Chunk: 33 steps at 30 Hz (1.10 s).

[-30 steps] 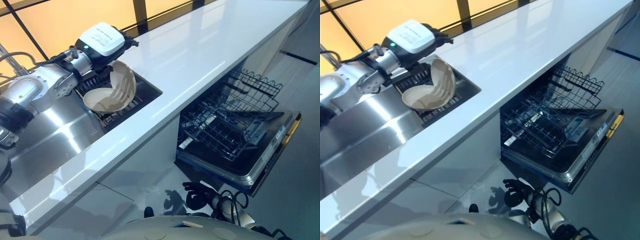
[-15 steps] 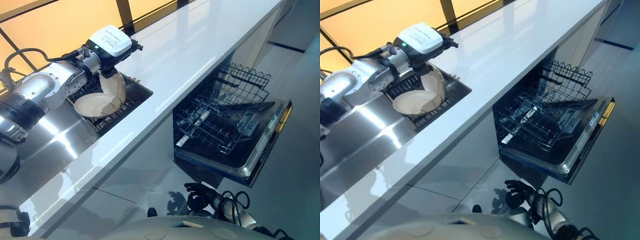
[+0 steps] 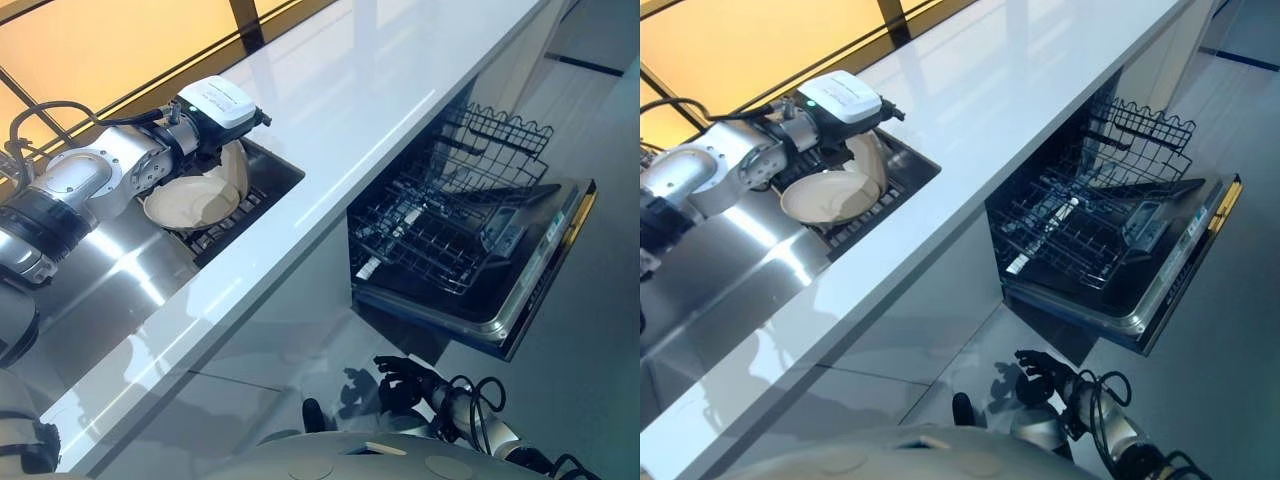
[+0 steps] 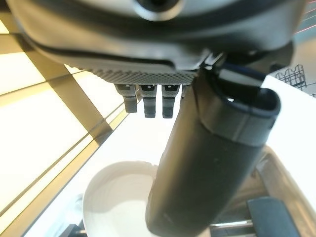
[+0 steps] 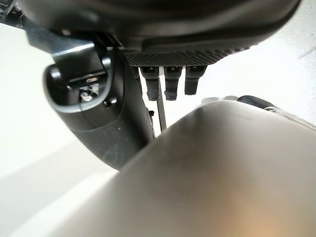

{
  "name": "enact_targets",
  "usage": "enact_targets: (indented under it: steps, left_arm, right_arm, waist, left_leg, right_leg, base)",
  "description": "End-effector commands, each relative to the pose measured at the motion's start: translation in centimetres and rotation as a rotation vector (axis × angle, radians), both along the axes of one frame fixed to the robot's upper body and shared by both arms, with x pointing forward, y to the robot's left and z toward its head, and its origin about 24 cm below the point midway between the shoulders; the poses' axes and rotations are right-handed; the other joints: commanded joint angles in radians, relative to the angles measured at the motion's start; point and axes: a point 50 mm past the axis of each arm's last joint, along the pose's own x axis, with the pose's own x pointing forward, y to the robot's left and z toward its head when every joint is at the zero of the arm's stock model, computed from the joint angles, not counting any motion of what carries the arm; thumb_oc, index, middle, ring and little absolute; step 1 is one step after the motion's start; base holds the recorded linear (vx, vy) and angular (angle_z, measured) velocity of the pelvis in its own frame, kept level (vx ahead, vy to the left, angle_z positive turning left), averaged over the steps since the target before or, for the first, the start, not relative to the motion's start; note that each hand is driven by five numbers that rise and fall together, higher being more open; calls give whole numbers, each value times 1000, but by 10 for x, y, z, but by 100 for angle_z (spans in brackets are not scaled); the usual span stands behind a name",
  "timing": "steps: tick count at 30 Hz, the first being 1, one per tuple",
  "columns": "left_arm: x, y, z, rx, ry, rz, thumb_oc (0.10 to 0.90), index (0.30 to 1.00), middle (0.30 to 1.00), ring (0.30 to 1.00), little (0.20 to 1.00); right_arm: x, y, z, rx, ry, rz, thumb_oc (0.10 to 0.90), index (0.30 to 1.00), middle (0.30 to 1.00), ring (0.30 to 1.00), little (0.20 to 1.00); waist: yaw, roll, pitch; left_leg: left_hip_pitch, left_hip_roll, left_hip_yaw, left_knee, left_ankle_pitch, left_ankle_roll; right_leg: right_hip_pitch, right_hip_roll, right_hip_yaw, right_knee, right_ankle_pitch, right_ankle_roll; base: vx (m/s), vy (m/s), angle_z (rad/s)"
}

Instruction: Pick up plates and place into dishwasher.

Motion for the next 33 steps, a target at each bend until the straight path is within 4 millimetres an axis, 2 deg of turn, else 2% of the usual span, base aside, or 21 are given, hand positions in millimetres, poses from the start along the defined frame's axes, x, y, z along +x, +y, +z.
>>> enact_targets:
  steps: [1,7,13,20,25,30,31,32,33]
  left_arm:
    - [4,34,72,-35,-258,174,800,900,900,900,900]
    - [6,42,69,-7,-299,200,800,900,900,900,900]
    - [10,48,78,19,-360,257,800,900,900,900,900]
    - [11,65,79,51,-381,340,800,900,900,900,900]
    - [12,68,84,41,-425,351,800,900,900,900,900]
    - [13,61,95,1,-500,321,800,900,900,900,900]
    - [14,59,97,-2,-503,321,764,869,869,869,864]
    - [14,58,97,-13,-509,320,421,575,575,575,521]
    - [15,57,97,-18,-512,320,372,533,533,533,472]
  right_arm:
    - [1,-4,11,14,-71,19,800,900,900,900,900]
    - [-1,-11,12,-6,-65,18,800,900,900,900,900]
    - [-2,-17,13,-25,-62,15,800,900,900,900,900]
    - [-2,-29,17,-52,-68,-2,800,900,900,900,900]
    - [-3,-32,19,-58,-66,-1,800,900,900,900,900]
    - [-6,-35,19,-66,-61,0,800,900,900,900,900]
    - [-6,-36,19,-70,-61,-1,800,900,900,900,900]
    - [-5,-36,19,-70,-61,1,800,900,900,900,900]
    - [-5,-36,19,-71,-61,3,800,900,900,900,900]
  waist:
    - [1,-25,-10]
    - [-11,-24,0]
    - [-24,-26,11]
    - [-43,-25,25]
    - [-53,-26,31]
    - [-64,-26,33]
    - [-65,-25,35]
    - [-67,-26,36]
    - [-67,-26,36]
  left_leg:
    - [62,-94,26,36,-148,56]
    - [60,-95,33,39,-150,57]
    - [53,-94,44,44,-152,55]
    - [42,-93,62,55,-156,50]
    - [44,-92,72,52,-158,49]
    - [41,-94,76,55,-159,47]
    - [40,-95,75,55,-159,47]
    - [38,-95,76,55,-158,47]
    - [37,-95,76,55,-158,46]
  right_leg:
    - [-128,-27,6,72,119,93]
    - [-145,-29,15,82,128,96]
    - [-168,-34,20,92,144,99]
    - [-192,-42,32,95,165,98]
    - [-201,-45,38,97,178,99]
    - [-214,-50,45,102,187,97]
    - [-216,-51,45,102,186,96]
    - [-219,-51,47,103,188,95]
    - [-221,-51,47,104,189,94]
  base:
    - [27,67,0]
    - [39,76,1]
    - [27,63,-1]
    - [28,73,-6]
    - [41,50,-6]
    - [42,51,-9]
    - [6,41,-2]
    - [-3,31,-1]
    - [0,0,0]
